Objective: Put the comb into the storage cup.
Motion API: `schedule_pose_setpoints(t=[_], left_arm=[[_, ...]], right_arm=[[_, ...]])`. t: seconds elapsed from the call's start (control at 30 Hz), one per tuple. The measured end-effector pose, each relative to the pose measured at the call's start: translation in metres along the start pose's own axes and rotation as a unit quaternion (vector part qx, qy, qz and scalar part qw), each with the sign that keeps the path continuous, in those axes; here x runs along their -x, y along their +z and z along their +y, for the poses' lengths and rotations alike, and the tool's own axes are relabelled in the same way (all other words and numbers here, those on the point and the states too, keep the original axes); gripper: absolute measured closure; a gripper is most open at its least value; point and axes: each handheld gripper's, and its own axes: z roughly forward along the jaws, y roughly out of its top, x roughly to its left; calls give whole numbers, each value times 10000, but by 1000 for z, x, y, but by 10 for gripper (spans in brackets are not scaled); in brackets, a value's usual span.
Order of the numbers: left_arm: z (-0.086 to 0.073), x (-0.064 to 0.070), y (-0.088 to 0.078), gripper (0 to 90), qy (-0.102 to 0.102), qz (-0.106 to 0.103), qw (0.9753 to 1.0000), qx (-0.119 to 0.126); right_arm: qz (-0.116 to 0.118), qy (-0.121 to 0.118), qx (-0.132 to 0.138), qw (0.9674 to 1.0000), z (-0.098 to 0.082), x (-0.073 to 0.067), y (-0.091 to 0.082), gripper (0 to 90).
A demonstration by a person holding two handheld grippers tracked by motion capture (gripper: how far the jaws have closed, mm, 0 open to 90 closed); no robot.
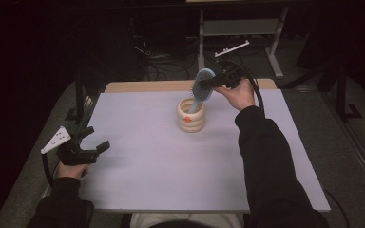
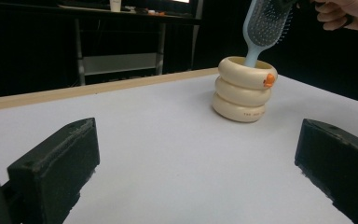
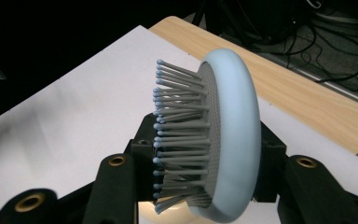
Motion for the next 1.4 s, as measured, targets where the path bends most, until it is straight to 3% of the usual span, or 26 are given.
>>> schedule_pose_setpoints(t=[0.5, 0.8, 1.1, 1.4], left_arm=[[2, 1, -1, 0, 44, -12, 10000, 70], [2, 1, -1, 0, 69, 11, 9999, 82], [3, 4, 0, 0, 108, -43, 9999, 80], [3, 5, 0, 0, 92, -42, 9999, 99]], right_arm=[[186, 205, -88, 9996, -5, 1, 20, 531], [276, 613, -89, 9977, -8, 11, 21, 495], [290, 978, -34, 9948, -13, 21, 14, 350], [37, 905, 38, 9959, -19, 24, 2, 201]])
